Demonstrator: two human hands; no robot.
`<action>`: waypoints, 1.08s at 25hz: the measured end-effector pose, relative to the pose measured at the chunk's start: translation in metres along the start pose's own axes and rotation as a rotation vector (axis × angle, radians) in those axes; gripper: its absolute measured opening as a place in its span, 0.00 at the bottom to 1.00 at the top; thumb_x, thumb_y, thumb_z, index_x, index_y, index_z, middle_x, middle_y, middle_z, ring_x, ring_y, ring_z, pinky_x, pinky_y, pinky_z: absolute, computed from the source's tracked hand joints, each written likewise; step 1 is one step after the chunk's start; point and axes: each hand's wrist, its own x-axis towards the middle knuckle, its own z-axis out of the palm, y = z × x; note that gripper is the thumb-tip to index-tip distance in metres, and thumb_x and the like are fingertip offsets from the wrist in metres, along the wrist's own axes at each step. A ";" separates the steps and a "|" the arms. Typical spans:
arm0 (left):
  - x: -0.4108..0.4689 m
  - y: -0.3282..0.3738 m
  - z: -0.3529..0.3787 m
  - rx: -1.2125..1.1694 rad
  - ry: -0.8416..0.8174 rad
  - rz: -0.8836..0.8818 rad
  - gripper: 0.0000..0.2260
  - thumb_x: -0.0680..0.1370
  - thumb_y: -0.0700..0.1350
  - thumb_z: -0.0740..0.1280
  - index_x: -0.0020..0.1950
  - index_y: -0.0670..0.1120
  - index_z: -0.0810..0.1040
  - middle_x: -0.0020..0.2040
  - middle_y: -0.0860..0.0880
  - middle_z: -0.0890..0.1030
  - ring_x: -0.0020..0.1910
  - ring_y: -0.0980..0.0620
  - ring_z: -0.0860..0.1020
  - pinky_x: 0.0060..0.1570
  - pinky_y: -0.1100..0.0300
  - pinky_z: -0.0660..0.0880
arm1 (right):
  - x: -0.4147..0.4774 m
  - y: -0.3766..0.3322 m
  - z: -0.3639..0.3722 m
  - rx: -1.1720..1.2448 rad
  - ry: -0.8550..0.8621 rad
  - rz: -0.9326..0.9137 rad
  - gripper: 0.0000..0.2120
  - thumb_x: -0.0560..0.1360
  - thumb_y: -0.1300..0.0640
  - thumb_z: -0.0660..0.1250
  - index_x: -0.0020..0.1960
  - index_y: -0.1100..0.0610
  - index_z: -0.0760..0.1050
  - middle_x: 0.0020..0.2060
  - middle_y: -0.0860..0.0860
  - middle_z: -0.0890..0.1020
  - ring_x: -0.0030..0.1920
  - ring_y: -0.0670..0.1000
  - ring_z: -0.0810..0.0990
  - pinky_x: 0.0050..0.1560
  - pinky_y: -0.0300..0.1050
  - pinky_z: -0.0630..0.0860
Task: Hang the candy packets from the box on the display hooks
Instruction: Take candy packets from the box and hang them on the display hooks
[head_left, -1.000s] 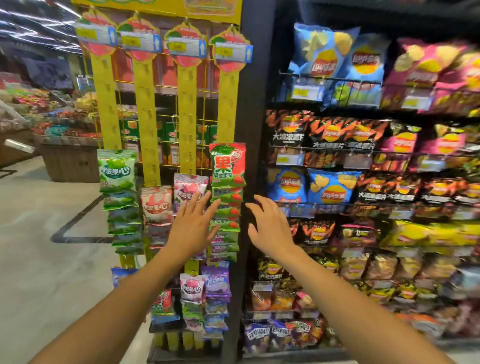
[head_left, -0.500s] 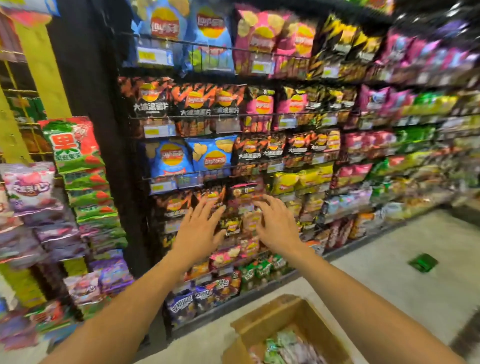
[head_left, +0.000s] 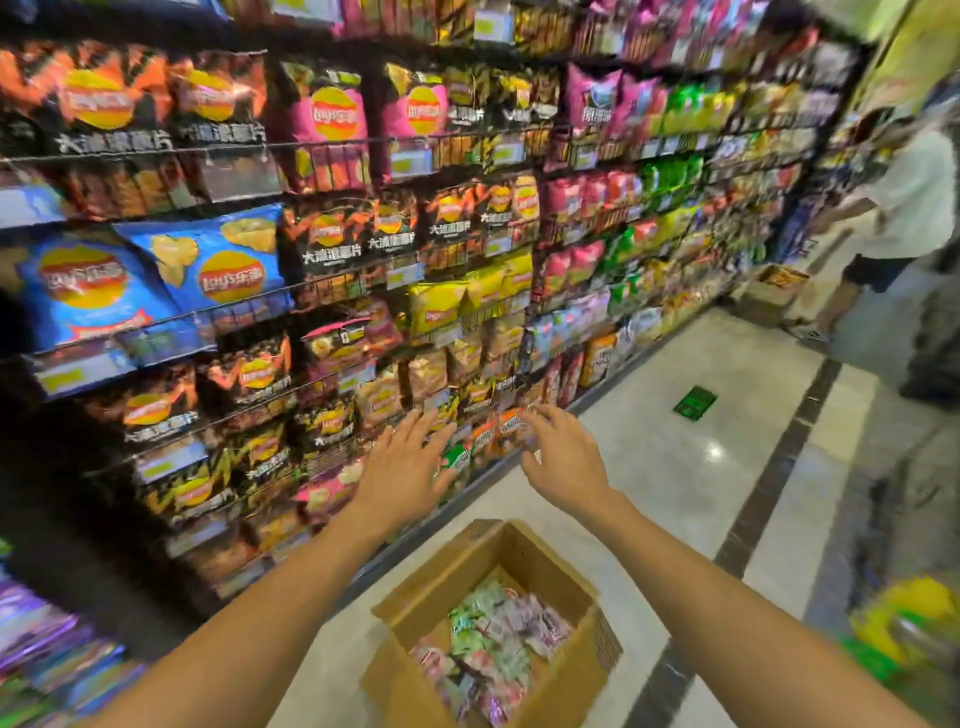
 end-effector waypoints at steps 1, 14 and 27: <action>0.009 -0.001 0.010 -0.023 -0.025 0.006 0.30 0.84 0.63 0.56 0.85 0.56 0.53 0.86 0.48 0.52 0.85 0.44 0.49 0.82 0.40 0.52 | 0.004 0.008 0.006 0.005 -0.021 0.021 0.25 0.80 0.50 0.64 0.77 0.47 0.68 0.77 0.51 0.68 0.77 0.55 0.66 0.74 0.58 0.69; 0.098 -0.024 0.167 -0.081 -0.201 0.084 0.32 0.85 0.63 0.55 0.85 0.55 0.51 0.86 0.48 0.49 0.85 0.43 0.46 0.82 0.39 0.51 | 0.063 0.094 0.162 0.092 -0.131 0.199 0.24 0.80 0.46 0.65 0.75 0.46 0.69 0.76 0.48 0.70 0.75 0.53 0.68 0.75 0.56 0.67; 0.049 -0.033 0.539 -0.173 -0.367 0.091 0.31 0.84 0.61 0.58 0.85 0.52 0.55 0.85 0.46 0.53 0.84 0.43 0.53 0.81 0.44 0.56 | 0.004 0.201 0.520 0.076 -0.371 0.150 0.28 0.77 0.43 0.60 0.74 0.53 0.71 0.73 0.54 0.72 0.71 0.59 0.73 0.67 0.58 0.74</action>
